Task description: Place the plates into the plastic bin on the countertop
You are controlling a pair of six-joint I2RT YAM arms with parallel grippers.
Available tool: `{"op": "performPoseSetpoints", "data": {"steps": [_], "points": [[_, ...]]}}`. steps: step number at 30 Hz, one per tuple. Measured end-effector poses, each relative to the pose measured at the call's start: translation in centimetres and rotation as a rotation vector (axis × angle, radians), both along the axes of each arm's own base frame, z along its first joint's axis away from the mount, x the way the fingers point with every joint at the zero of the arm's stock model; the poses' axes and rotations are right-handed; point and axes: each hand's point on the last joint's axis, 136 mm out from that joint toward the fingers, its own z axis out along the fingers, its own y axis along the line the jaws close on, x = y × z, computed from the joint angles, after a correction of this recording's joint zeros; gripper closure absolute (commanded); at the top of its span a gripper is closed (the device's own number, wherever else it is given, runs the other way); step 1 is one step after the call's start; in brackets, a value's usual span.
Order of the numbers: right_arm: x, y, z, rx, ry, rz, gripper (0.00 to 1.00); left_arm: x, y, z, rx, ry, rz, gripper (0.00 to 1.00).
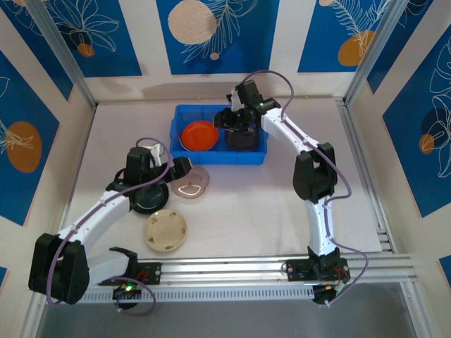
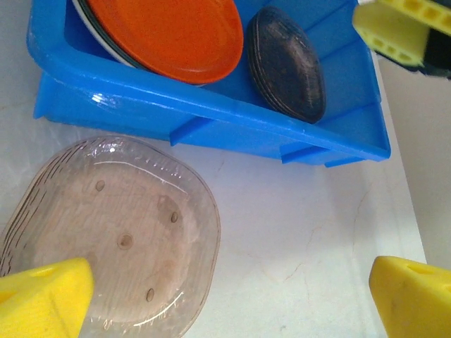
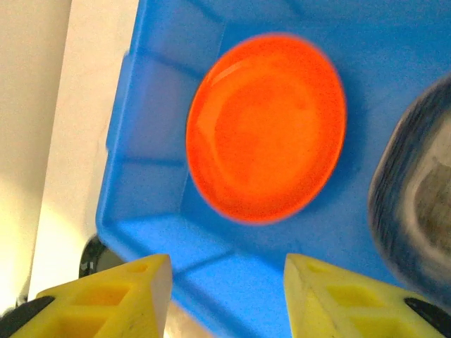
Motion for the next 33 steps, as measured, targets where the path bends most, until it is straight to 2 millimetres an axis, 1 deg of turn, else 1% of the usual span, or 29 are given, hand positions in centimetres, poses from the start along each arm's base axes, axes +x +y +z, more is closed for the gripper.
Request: {"op": "performPoseSetpoints", "data": {"steps": [1, 2, 3, 5, 6, 7, 9, 12, 15, 19, 23, 25, 29, 31, 33], "points": [[-0.7, 0.2, 0.1, 0.001, 0.001, 0.014, 0.54, -0.1, 0.0, -0.1, 0.004, 0.003, -0.002, 0.03], [-1.1, 0.4, 0.4, 0.006, -0.004, 0.023, 0.54, -0.1, 0.1, -0.2, 0.011, 0.004, -0.003, 0.04], [-1.9, 0.8, 0.5, 0.032, -0.037, 0.042, 0.55, -0.1, 0.3, -0.4, 0.04, 0.009, -0.008, 0.06], [-5.3, 0.2, -0.3, 0.028, 0.008, 0.068, 0.56, 0.5, 0.5, -0.6, 0.093, 0.008, -0.015, 0.1], [-6.7, -0.1, -0.4, 0.027, 0.024, 0.079, 0.57, 0.9, 0.7, -0.6, 0.121, 0.003, -0.02, 0.12], [-7.8, -0.3, -0.4, 0.029, 0.03, 0.088, 0.58, 1.3, 0.8, -0.5, 0.148, -0.005, -0.025, 0.15], [-8.8, -0.7, 0.0, 0.036, 0.024, 0.093, 0.6, 2.1, 0.9, -0.5, 0.197, -0.016, -0.039, 0.2], [-9.3, -1.2, 0.6, 0.045, 0.005, 0.09, 0.61, 3.3, 1.2, -0.8, 0.266, -0.025, -0.056, 0.26], [-9.8, -1.6, 0.7, 0.047, -0.001, 0.087, 0.61, 4.1, 1.5, -1.6, 0.328, -0.017, -0.07, 0.29], [-10.2, -1.9, 0.1, 0.043, 0.01, 0.087, 0.62, 4.2, 1.9, -2.8, 0.377, 0.009, -0.085, 0.3], [-10.7, -2.1, -0.8, 0.039, 0.035, 0.09, 0.63, 4.1, 2.1, -3.3, 0.388, 0.021, -0.084, 0.33], [-10.9, -2.1, -1.0, 0.042, 0.045, 0.095, 0.64, 3.7, 2.3, -3.8, 0.385, 0.034, -0.073, 0.33], [-11.4, -1.8, -0.9, 0.059, 0.058, 0.118, 0.63, 1.9, 2.9, -5.0, 0.361, 0.081, -0.052, 0.33], [-12.3, -1.5, -0.9, 0.071, 0.08, 0.154, 0.62, 1.2, 3.0, -5.0, 0.343, 0.092, -0.038, 0.31], [-13.4, -1.1, -1.0, 0.081, 0.107, 0.192, 0.61, 0.8, 3.1, -4.4, 0.331, 0.092, -0.028, 0.29]]}}
